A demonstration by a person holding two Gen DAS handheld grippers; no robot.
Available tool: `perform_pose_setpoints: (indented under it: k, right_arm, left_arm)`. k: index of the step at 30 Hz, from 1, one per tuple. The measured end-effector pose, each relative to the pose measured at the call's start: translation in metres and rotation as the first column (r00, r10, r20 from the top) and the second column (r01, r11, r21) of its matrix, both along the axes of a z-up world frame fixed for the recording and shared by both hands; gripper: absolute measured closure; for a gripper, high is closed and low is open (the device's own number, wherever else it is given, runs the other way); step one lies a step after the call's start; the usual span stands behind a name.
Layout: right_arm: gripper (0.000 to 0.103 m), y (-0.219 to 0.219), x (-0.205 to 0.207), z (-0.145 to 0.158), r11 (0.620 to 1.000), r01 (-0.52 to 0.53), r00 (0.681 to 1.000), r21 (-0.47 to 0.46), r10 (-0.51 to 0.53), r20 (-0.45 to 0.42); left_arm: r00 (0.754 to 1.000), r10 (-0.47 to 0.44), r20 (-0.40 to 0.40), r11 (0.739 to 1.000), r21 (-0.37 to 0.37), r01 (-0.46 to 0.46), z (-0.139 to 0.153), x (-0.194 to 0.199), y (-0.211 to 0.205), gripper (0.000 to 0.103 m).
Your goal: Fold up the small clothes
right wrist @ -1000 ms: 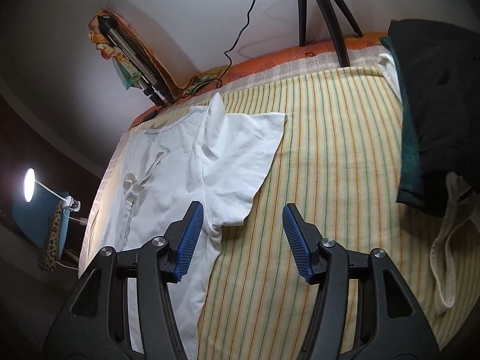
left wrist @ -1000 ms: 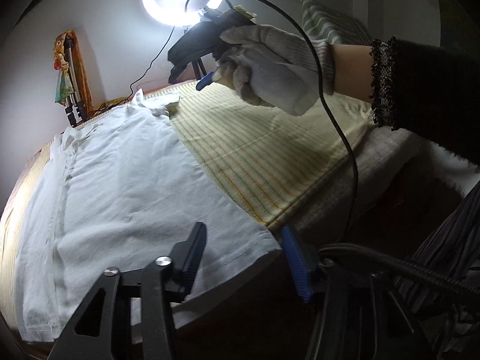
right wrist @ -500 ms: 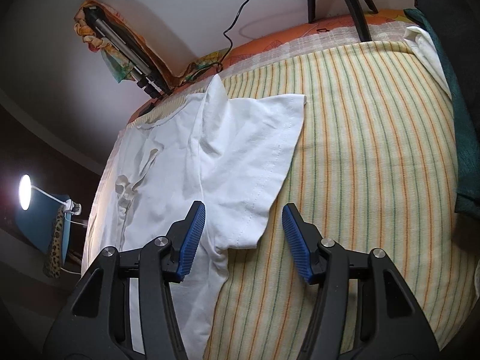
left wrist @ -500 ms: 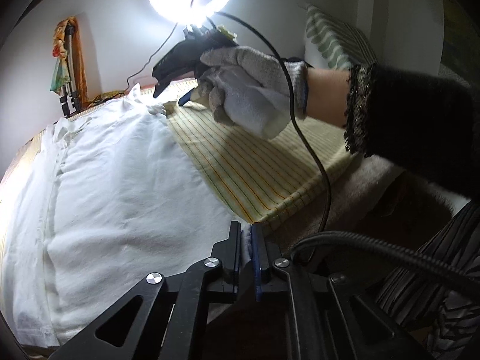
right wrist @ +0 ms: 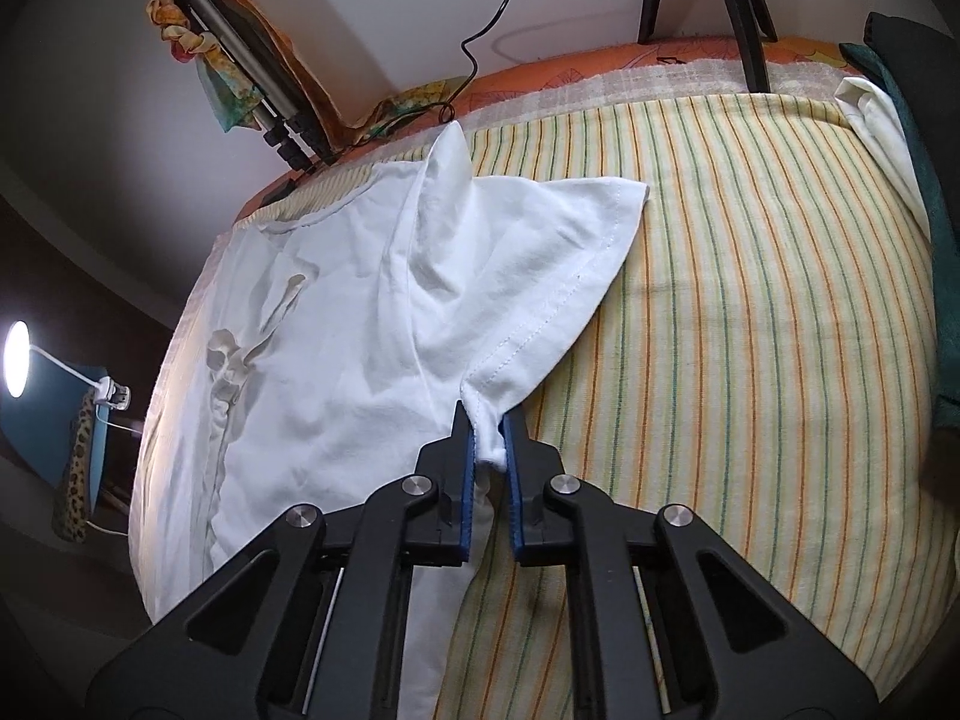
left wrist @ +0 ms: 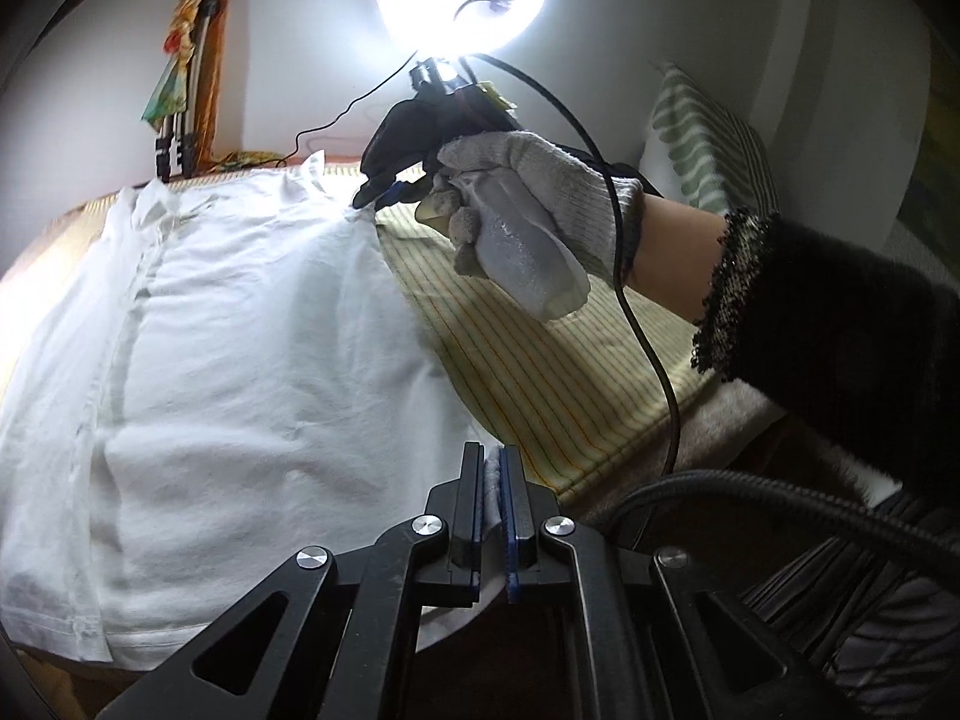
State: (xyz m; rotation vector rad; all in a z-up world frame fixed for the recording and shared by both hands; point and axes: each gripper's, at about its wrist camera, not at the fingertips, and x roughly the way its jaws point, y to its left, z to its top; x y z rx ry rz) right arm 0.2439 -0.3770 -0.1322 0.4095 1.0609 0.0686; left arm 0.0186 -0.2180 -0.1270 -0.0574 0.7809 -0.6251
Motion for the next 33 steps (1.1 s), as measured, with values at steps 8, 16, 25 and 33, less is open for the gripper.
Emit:
perform_pose_setpoints:
  k: [8, 16, 25, 33]
  right_arm:
    - [0.094, 0.011, 0.006, 0.017, 0.999, 0.032, 0.999, -0.002, -0.032, 0.036]
    - [0.095, 0.06, 0.022, 0.05, 0.992, -0.034, 0.995, -0.118, 0.045, 0.093]
    - [0.095, 0.139, 0.052, 0.03, 0.97, -0.156, 0.983, -0.185, 0.17, 0.067]
    - [0.093, 0.187, 0.07, -0.006, 0.942, -0.266, 0.962, -0.204, 0.272, 0.005]
  left_arm:
    - [0.998, 0.067, -0.019, 0.995, -0.078, -0.068, 0.002, 0.001, 0.028, 0.102]
    - [0.982, 0.183, -0.052, 0.971, -0.147, -0.188, 0.004, -0.001, 0.075, 0.102]
    - [0.951, 0.3, -0.077, 0.943, -0.128, -0.308, -0.005, -0.01, 0.12, 0.102]
    - [0.932, 0.349, -0.099, 0.932, -0.072, -0.356, -0.018, -0.012, 0.139, 0.101]
